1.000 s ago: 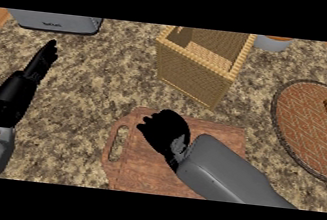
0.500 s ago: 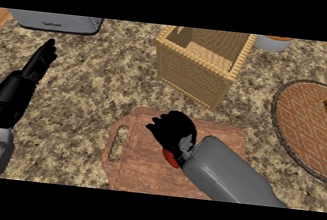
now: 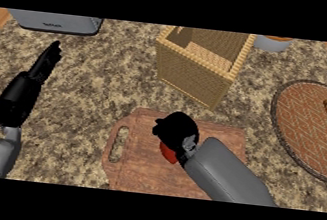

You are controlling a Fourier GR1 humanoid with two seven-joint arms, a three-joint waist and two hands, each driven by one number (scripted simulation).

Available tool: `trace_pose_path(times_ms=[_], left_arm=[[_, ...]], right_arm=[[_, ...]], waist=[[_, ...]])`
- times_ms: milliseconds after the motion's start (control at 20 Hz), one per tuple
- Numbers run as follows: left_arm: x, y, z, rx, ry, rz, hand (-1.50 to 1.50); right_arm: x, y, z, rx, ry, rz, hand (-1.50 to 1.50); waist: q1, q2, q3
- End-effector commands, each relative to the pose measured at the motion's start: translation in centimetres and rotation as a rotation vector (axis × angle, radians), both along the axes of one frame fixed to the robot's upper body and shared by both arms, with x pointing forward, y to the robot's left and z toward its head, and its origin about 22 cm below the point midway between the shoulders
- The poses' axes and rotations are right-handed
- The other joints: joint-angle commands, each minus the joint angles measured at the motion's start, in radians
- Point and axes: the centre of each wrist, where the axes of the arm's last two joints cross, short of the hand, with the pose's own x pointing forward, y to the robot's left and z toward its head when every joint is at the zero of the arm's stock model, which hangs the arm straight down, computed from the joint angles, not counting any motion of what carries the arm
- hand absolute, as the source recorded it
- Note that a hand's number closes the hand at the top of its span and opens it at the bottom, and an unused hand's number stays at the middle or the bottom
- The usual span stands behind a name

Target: Pick the bell pepper from the cutting board and place it in the basket

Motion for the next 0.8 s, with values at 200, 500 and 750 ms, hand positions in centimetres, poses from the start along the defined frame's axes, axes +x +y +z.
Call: trace_pose_path(times_ms=[200,500,750], left_arm=[[0.0,-0.7,0.7,0.006,0.005,-0.017,0.00],[-0.3,0.5,1.3,-0.012,-0.023,0.003,0.00],[-1.2,2.0,0.4,-0.008,0.003,0.084,0.00]], right_arm=[[-1.2,1.7,-3.4,-0.010,-0.019,0.056,1.50],[-0.6,0.7,-4.6,0.050,-0.076,0.127,1.50],[5.2,-18.8,-1.4,-0.002,-0.312,-0.650,1.50]], waist=[[0.004,0.004,-0.001],[0.006,0.005,-0.001],[-0.109,-0.006,0.003]])
